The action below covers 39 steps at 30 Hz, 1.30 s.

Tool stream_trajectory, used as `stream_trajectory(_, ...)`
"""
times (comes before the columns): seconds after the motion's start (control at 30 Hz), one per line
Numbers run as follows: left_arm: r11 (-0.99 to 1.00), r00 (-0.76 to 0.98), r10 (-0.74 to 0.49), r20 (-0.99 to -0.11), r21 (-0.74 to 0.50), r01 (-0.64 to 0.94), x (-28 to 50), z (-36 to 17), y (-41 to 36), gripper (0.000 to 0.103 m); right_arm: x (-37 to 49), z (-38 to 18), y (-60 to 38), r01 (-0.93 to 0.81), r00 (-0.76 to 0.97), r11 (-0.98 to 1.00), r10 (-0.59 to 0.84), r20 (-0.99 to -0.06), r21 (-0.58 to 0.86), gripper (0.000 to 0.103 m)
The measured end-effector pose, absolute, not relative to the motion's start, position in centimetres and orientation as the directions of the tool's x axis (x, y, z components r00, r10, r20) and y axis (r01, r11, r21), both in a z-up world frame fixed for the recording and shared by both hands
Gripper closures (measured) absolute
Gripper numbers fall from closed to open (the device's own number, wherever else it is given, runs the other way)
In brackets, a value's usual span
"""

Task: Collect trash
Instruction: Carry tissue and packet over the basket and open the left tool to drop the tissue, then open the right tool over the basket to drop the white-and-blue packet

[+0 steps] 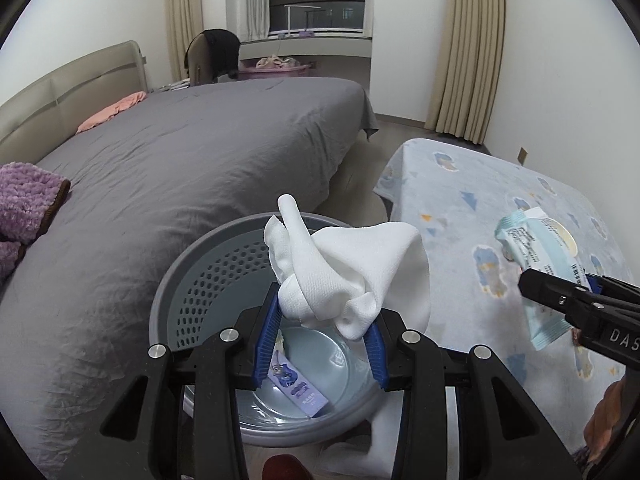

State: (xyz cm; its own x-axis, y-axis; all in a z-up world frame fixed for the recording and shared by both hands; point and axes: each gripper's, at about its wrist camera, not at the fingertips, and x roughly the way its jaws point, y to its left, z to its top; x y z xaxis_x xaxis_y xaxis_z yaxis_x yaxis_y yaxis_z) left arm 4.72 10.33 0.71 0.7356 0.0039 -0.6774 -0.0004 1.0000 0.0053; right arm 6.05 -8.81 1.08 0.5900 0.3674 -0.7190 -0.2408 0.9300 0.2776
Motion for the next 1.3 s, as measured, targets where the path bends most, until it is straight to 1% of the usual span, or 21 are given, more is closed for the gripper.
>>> stream_trajectory(0.1, 0.999, 0.735, 0.040, -0.676, 0.017, -0.039, 5.1, 0.3, 11.5, 0.065, 7.2, 0.7, -6.6, -0.290, 0.567, 0.914, 0.403, -0.719, 0.284, 0.050)
stream_trajectory(0.37, 0.992, 0.688, 0.099, -0.719, 0.018, -0.124, 6.4, -1.6, 14.3, 0.065, 9.5, -1.3, -1.7, -0.393, 0.487, 0.870, 0.472, -0.735, 0.298, 0.050)
stream_trajectory(0.57, 0.984, 0.670, 0.139, -0.729, 0.026, -0.175, 6.7, -2.2, 15.7, 0.062, 10.5, -2.6, 1.0, -0.440, 0.444, 0.844, 0.502, -0.742, 0.307, 0.050)
stream_trajectory(0.7, 0.976, 0.649, 0.170, -0.742, 0.037, -0.213, 6.9, -3.0, 16.9, 0.062, 11.1, -3.1, 2.2, -0.460, 0.425, 0.831, 0.515, -0.745, 0.312, 0.050)
stream_trajectory(0.77, 0.974, 0.639, 0.173, -0.749, 0.033, -0.224, 7.0, -3.2, 17.4, 0.062, 11.3, -3.2, 2.7, -0.469, 0.420, 0.828, 0.516, -0.746, 0.308, 0.049)
stream_trajectory(0.8, 0.973, 0.636, 0.173, -0.752, 0.031, -0.228, 7.0, -3.3, 17.6, 0.061, 11.4, -3.2, 3.0, -0.472, 0.416, 0.826, 0.517, -0.748, 0.308, 0.047)
stream_trajectory(0.83, 0.972, 0.634, 0.176, -0.753, 0.031, -0.233, 7.0, -3.3, 17.8, 0.055, 11.5, -3.2, 3.1, -0.473, 0.415, 0.825, 0.519, -0.747, 0.310, 0.039)
stream_trajectory(0.87, 0.970, 0.632, 0.183, -0.753, 0.035, -0.240, 6.9, -3.3, 17.9, 0.051, 11.5, -3.2, 3.1, -0.473, 0.416, 0.823, 0.522, -0.744, 0.314, 0.034)
stream_trajectory(0.9, 0.969, 0.631, 0.188, -0.752, 0.038, -0.244, 6.8, -3.4, 18.1, 0.039, 11.5, -3.2, 3.1, -0.471, 0.420, 0.823, 0.525, -0.740, 0.317, 0.029)
stream_trajectory(0.93, 0.967, 0.632, 0.197, -0.750, 0.041, -0.252, 6.7, -3.3, 18.2, 0.030, 11.6, -3.2, 3.0, -0.467, 0.425, 0.825, 0.525, -0.738, 0.317, 0.029)
stream_trajectory(1.17, 0.962, 0.628, 0.210, -0.750, 0.043, -0.271, 6.5, -3.3, 19.0, 0.029, 11.4, -3.0, 3.2, -0.457, 0.448, 0.840, 0.503, -0.740, 0.294, 0.029)
stream_trajectory(1.3, 0.961, 0.627, 0.209, -0.751, 0.039, -0.273, 6.5, -3.3, 19.2, 0.026, 11.3, -2.9, 3.1, -0.454, 0.450, 0.843, 0.498, -0.741, 0.290, 0.029)
